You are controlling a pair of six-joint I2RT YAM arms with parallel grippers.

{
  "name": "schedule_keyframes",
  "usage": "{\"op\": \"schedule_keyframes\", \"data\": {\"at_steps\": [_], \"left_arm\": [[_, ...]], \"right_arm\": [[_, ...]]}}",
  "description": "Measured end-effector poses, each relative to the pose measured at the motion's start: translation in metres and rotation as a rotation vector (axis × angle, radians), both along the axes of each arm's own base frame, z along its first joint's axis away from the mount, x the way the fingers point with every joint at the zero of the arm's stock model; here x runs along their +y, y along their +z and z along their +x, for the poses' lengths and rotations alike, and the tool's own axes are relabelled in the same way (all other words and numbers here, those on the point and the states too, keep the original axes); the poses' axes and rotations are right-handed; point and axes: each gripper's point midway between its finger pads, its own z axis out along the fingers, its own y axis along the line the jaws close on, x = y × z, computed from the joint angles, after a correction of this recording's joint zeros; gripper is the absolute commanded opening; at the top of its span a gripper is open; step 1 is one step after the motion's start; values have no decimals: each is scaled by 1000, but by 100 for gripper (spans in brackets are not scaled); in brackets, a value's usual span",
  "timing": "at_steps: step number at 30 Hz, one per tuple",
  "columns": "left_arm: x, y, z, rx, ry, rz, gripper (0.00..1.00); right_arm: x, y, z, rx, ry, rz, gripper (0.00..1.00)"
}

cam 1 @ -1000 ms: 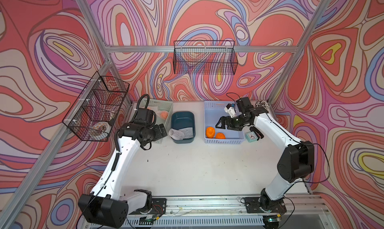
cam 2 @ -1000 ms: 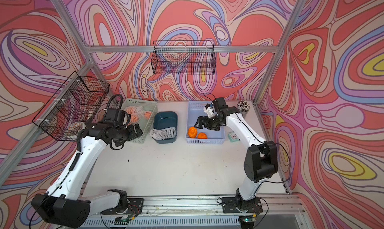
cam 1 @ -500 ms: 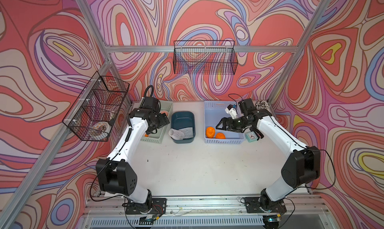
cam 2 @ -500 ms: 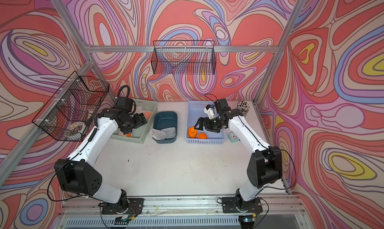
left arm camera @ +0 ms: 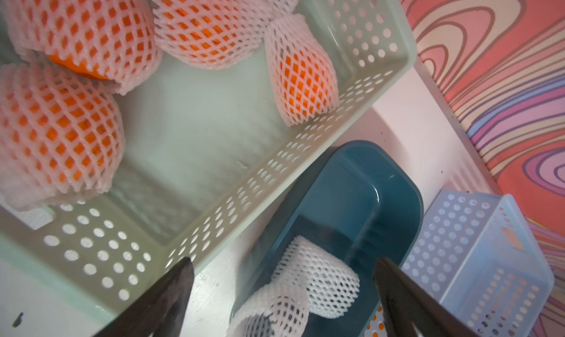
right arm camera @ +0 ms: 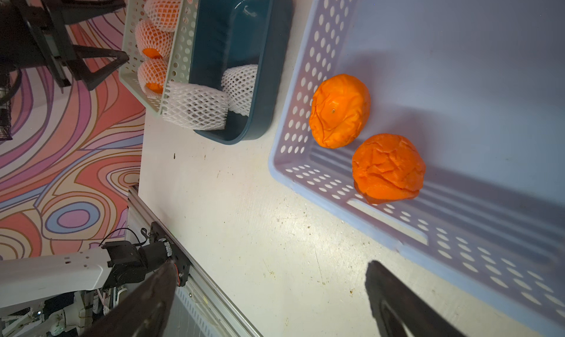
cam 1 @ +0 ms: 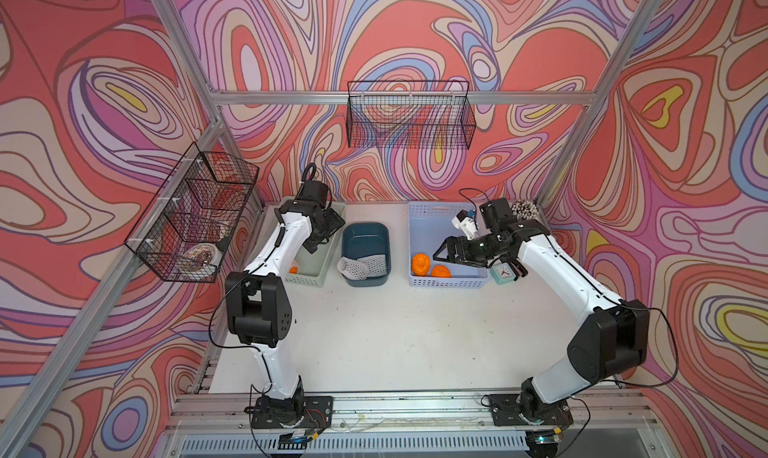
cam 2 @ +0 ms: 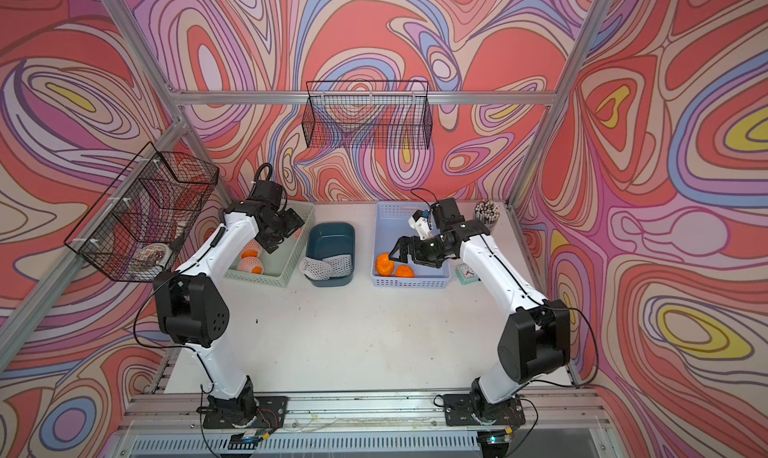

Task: Remove foam nets from oranges
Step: Pick up the orange from the basket.

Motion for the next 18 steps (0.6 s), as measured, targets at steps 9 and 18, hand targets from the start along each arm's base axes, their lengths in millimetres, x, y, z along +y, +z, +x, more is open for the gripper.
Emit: {"op": "schedule_keyframes", "data": {"at_steps": [9, 18], "left_arm": [[7, -35, 33, 10, 140, -58, 92], [19, -46, 72, -23, 224, -100, 91]], "right_arm": [[-1, -4, -13, 30, 14, 2, 98], [-1, -10, -22, 52, 33, 6, 98]]}}
